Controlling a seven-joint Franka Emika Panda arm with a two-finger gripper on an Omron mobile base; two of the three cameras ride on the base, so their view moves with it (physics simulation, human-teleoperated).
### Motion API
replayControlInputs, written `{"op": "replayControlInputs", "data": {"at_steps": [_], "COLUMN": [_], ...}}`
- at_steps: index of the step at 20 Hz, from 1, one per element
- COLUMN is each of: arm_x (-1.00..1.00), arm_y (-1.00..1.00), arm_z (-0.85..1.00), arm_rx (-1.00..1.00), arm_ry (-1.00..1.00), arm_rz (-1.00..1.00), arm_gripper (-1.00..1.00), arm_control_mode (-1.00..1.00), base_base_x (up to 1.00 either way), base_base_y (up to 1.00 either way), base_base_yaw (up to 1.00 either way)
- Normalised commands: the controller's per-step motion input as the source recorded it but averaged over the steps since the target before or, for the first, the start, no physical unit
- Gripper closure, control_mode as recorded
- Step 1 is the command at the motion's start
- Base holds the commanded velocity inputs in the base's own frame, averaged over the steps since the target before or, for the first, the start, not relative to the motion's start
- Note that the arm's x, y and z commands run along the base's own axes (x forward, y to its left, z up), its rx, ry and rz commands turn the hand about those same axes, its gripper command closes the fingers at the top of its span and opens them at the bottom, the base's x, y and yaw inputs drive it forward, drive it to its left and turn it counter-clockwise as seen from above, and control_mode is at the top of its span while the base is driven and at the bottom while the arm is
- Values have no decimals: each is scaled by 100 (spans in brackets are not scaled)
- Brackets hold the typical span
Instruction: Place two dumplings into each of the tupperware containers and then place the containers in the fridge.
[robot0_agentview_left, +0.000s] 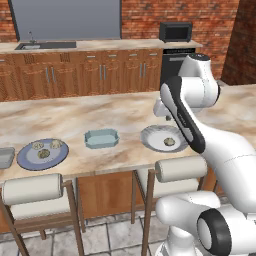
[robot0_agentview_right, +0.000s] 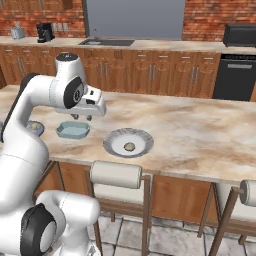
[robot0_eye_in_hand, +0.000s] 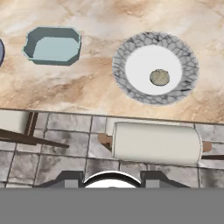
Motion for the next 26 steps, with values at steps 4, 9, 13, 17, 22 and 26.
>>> {"op": "replayControlInputs", "data": {"at_steps": [4, 9, 13, 17, 22, 26], "arm_x": [-4, -7, 3, 33, 39, 49], "arm_y": [0, -21, -49, -50, -44, -35], "arm_z": [0, -12, -43, -51, -53, -49], "arm_rx": [0, 0, -1, -1, 0, 0], "arm_ry": [2, 6, 8, 1, 1, 2], "arm_rz": [0, -1, -6, -6, -13, -18], "arm_gripper": [-100, -100, -100, -100, -100, -100], "arm_control_mode": [-100, -100, -100, -100, -100, -100], "base_base_x": [0, 0, 0, 0, 0, 0], "base_base_y": [0, 0, 0, 0, 0, 0], "base_base_yaw": [0, 0, 0, 0, 0, 0]}}
